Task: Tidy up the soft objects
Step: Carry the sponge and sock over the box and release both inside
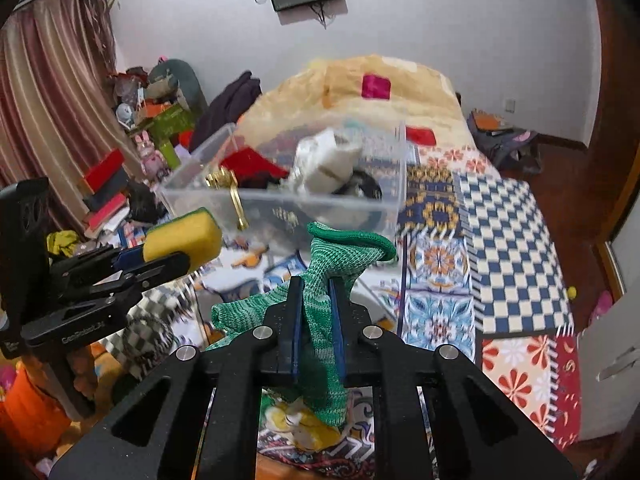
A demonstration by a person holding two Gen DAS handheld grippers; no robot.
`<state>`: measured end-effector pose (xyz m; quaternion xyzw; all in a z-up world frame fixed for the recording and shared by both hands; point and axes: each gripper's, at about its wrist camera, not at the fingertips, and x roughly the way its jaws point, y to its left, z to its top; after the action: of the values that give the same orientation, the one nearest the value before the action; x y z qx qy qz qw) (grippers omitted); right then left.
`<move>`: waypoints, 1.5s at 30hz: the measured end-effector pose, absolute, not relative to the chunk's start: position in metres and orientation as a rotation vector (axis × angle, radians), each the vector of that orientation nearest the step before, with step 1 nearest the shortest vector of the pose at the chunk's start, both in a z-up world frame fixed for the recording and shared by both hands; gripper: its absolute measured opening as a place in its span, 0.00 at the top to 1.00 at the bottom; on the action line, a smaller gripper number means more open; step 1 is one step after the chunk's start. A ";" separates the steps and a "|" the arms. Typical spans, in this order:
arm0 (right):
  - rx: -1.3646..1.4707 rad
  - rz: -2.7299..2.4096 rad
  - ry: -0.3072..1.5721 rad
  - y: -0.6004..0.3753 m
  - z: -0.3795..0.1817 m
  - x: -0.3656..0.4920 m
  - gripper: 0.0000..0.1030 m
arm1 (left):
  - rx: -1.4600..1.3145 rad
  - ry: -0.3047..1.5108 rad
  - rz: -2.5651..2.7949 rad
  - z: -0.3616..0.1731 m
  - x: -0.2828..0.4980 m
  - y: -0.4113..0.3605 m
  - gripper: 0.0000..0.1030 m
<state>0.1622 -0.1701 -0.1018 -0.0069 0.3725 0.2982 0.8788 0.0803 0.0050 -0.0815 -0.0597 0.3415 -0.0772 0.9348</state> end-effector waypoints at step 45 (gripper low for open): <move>-0.162 0.598 0.720 -0.073 -0.094 0.250 0.76 | -0.063 0.716 -0.014 -0.076 0.174 0.047 0.59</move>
<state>0.2504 -0.0728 -0.0937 -0.0781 0.3464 0.2879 0.8894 0.1736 0.0472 -0.0760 -0.0308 0.3503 -0.0069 0.9361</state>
